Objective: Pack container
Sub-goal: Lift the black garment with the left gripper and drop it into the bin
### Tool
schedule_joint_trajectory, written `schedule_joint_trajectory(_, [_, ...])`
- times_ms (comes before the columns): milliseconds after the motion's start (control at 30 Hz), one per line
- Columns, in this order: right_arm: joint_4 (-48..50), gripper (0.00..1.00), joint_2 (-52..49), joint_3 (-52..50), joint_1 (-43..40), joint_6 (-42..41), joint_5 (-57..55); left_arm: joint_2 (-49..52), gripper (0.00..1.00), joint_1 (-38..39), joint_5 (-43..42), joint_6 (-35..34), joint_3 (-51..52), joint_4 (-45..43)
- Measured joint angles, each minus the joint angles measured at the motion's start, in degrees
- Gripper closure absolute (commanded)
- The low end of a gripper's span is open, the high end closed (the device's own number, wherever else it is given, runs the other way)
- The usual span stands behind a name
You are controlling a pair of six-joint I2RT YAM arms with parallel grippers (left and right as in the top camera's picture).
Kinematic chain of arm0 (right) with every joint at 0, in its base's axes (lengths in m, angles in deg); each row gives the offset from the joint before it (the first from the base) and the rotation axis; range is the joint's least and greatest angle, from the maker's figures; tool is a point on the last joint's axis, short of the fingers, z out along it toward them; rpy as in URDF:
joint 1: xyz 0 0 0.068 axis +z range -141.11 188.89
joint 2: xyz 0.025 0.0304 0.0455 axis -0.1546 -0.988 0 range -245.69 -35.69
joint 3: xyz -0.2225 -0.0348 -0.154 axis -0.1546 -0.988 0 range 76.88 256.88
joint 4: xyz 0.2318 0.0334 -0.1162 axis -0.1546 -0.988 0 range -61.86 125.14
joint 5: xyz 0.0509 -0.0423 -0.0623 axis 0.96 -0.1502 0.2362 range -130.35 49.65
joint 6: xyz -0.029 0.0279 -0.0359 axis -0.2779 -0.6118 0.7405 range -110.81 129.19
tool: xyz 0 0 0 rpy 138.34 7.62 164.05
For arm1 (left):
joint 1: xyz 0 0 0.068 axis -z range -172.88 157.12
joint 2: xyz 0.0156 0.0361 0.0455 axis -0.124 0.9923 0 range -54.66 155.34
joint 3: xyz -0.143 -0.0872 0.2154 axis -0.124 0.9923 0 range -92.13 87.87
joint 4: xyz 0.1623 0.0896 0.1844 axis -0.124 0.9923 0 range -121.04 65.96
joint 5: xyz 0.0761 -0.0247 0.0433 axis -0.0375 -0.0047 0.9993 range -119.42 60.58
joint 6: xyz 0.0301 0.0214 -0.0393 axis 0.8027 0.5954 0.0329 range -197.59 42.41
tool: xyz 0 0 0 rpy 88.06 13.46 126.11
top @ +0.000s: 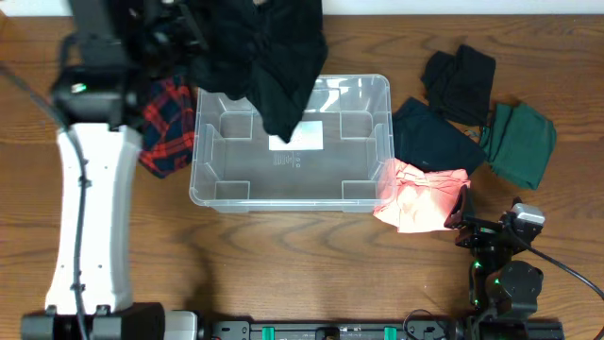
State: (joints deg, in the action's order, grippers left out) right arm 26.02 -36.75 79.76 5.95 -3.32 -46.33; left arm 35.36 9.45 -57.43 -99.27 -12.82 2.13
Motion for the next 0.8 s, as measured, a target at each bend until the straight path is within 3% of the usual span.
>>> schedule_joint_trajectory(200, [0.0, 0.01, 0.0, 0.0, 0.0, 0.0, 0.0, 5.1, 0.94, 5.2, 4.4, -4.9, 0.0, -0.5])
schedule_joint_trajectory(600, [0.0, 0.01, 0.0, 0.0, 0.0, 0.0, 0.0, 6.0, 0.94, 7.6, 2.5, -7.4, 0.0, -2.4])
schedule_joint_trajectory(800, [0.0, 0.01, 0.0, 0.0, 0.0, 0.0, 0.0, 4.7, 0.94, 8.0, 1.2, -9.5, 0.0, 4.4])
